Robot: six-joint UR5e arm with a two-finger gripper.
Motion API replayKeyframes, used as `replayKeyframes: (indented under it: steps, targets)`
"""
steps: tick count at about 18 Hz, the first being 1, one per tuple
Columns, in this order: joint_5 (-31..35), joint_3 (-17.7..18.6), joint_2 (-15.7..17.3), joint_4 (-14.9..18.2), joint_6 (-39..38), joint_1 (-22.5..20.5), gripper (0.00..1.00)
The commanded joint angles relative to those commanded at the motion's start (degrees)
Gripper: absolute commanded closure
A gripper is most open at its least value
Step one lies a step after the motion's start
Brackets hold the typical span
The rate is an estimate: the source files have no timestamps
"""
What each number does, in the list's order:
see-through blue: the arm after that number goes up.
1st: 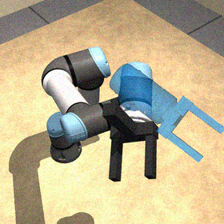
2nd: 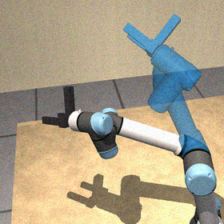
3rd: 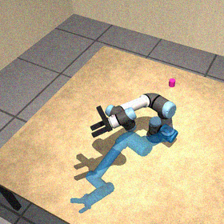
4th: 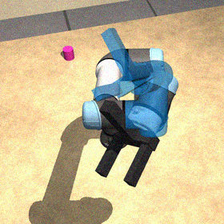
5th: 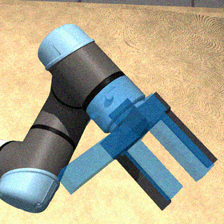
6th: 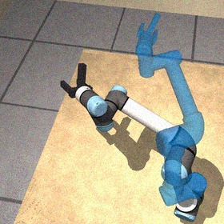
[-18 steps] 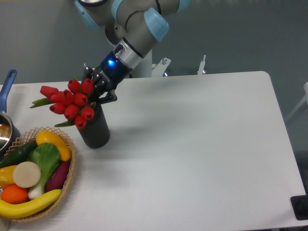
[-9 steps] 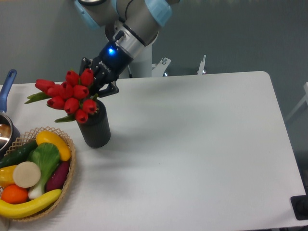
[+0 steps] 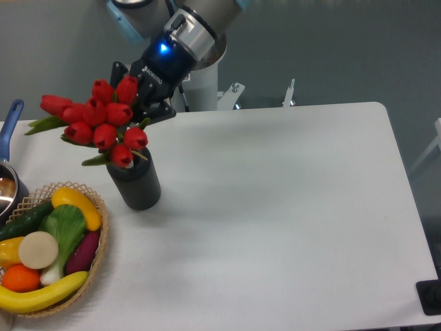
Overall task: Pick up the flowers from the vase
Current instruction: 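Lift the gripped tulips straight up out of the black vase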
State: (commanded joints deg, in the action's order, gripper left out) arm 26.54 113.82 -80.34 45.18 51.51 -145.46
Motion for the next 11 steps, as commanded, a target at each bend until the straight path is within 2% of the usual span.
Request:
replayKeyframes:
  steps: [7, 11]
  targets:
    - [-0.26, 0.17, 5.45, 0.79, -2.46, -1.32, 1.0]
    - [0.0, 0.09, 6.42, 0.79, -3.17, -3.86, 1.0]
